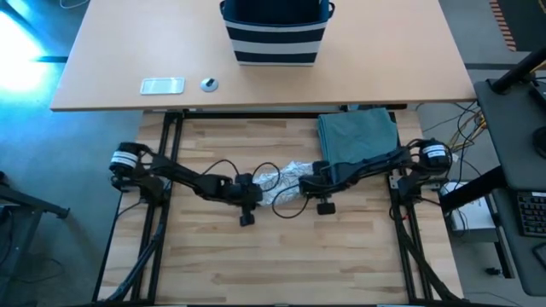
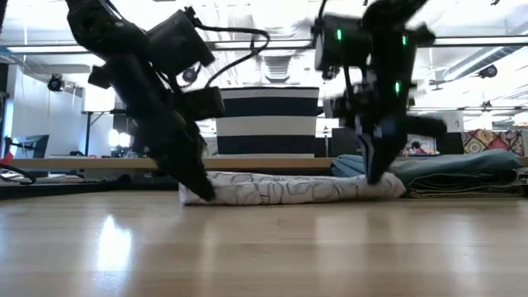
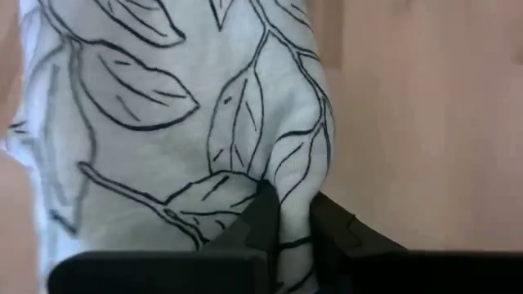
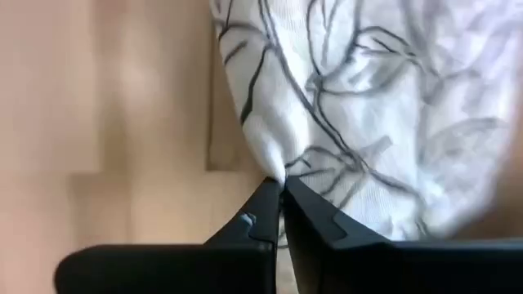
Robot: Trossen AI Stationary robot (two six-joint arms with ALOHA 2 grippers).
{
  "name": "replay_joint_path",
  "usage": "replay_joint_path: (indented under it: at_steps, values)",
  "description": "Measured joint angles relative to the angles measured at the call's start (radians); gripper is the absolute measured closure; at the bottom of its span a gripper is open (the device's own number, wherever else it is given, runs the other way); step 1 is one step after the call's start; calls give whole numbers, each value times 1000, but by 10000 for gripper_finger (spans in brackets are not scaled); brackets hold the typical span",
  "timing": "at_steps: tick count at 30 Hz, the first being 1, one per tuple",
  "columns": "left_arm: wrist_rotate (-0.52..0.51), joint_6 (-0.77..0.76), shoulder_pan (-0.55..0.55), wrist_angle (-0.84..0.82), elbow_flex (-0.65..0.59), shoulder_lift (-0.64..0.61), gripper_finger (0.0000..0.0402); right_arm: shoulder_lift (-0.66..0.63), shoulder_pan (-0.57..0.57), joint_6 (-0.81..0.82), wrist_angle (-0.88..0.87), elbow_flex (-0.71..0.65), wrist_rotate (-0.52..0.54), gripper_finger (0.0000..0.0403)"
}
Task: Fold Laundry from Bin
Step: Stack the folded white shirt on top of the folded blue pants
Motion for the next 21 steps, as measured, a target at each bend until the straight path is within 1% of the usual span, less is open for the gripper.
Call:
replay_joint_path:
  at_steps: [2,5,9,11,14,17,19,21]
  values:
    - [36,-2,14,-43,-3,-59,382,-19,1,-10,-58,46,-5,393]
    - [92,-2,43,-85,0,-163,394,-54,-3,-11,-140,102,-10,393]
    - [185,-9,92,-123,-1,-264,396,-116,-18,-25,-198,168,-21,394]
    - [213,-34,122,-149,23,-302,396,-145,-29,-23,-224,189,-26,394]
    - [223,-50,171,-263,122,-318,397,-199,-59,-11,-261,208,-26,394]
    - [241,-1,221,-349,264,-297,397,-264,-101,1,-269,215,-14,394]
    - [290,46,261,-405,353,-257,397,-304,-130,2,-283,219,19,394]
    - [360,79,310,-459,436,-198,398,-348,-160,1,-292,220,39,394]
